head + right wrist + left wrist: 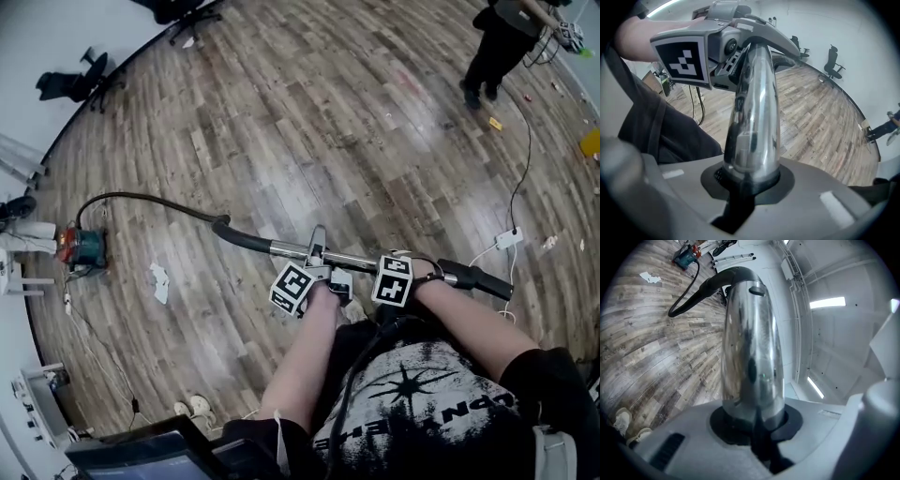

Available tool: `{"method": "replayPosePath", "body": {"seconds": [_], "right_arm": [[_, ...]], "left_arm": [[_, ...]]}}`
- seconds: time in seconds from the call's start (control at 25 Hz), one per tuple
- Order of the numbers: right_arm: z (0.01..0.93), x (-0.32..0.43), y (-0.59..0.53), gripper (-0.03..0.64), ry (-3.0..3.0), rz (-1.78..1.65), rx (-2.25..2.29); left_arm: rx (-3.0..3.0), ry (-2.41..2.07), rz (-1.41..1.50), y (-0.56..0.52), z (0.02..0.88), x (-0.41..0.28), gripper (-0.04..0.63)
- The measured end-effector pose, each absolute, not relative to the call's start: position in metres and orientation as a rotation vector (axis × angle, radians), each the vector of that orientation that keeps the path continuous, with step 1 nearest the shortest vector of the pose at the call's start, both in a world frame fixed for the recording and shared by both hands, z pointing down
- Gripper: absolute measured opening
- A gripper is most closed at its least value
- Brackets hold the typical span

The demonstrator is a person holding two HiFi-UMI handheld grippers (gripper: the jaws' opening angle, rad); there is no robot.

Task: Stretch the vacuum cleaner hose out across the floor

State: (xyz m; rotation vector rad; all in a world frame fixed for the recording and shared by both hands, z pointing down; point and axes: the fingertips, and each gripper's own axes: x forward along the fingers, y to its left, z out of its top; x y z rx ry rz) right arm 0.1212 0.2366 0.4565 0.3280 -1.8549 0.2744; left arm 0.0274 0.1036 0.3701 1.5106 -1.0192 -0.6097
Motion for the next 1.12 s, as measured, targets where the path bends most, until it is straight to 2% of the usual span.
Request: {"method": "replayPosePath", "body": {"seconds": [0.52,1.12], "right_arm": [[0.458,0.143,0.257,0.091,-1.843,0.204,0.398],[0.462,0.257,0.334,0.106,-1.926,0.138,0.323]], "left_arm": [[1.464,-0.998,-0.604,0.127,0.386,0.046,0.049],[1.463,-1.055,-0.658,0.209,0.392,0.152,0.049]]}}
